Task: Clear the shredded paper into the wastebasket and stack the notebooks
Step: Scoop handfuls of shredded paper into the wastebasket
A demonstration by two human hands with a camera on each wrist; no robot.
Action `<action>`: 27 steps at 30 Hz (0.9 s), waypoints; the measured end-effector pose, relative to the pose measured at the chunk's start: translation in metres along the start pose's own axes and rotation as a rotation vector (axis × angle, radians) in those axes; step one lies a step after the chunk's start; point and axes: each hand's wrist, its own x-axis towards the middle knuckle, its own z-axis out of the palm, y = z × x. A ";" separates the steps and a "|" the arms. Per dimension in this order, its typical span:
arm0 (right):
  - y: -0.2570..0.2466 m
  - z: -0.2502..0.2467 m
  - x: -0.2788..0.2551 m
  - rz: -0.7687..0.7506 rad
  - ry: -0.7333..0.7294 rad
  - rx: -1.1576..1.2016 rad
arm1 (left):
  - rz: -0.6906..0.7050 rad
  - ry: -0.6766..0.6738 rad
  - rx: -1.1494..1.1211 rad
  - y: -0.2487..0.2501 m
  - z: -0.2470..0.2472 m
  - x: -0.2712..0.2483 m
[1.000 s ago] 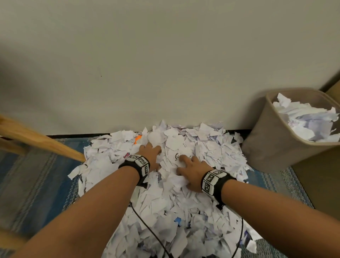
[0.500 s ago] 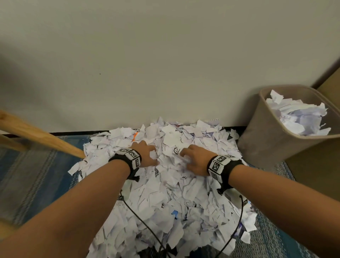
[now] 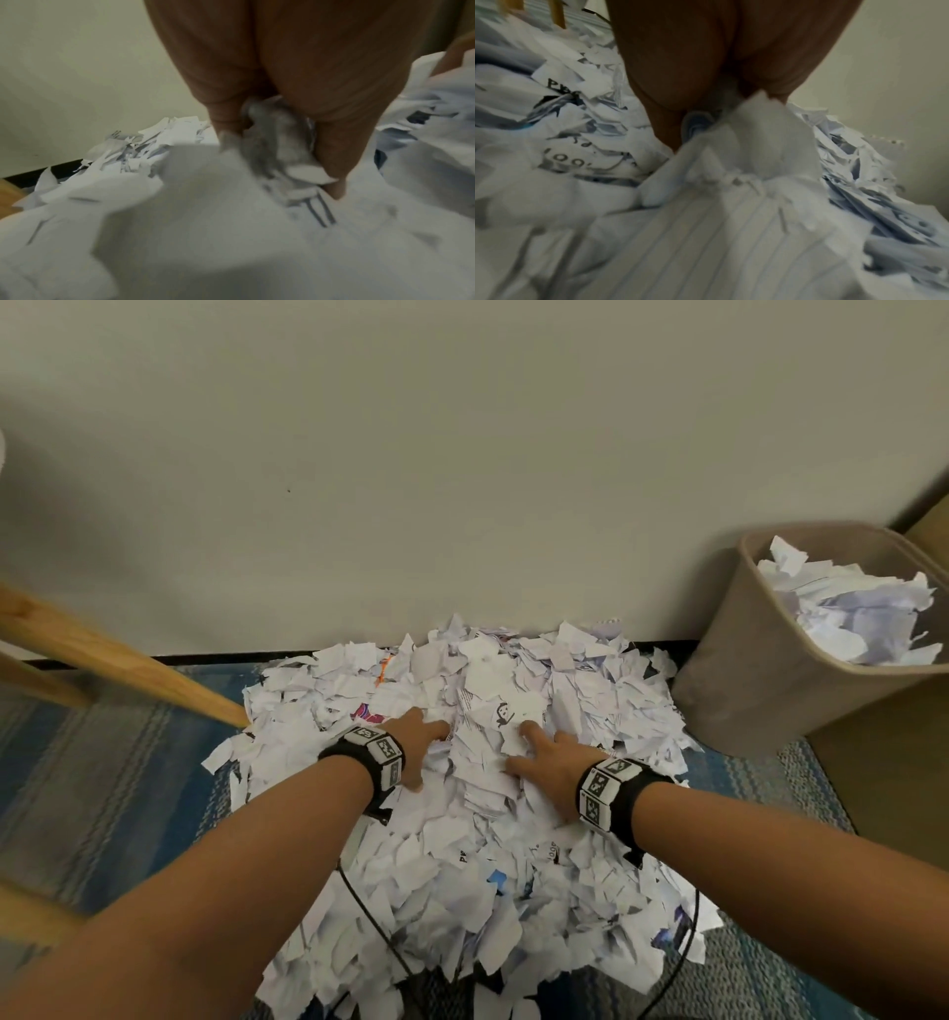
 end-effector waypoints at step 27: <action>0.153 -0.102 -0.103 0.422 0.898 0.906 | 0.132 1.063 -0.508 0.099 -0.168 0.026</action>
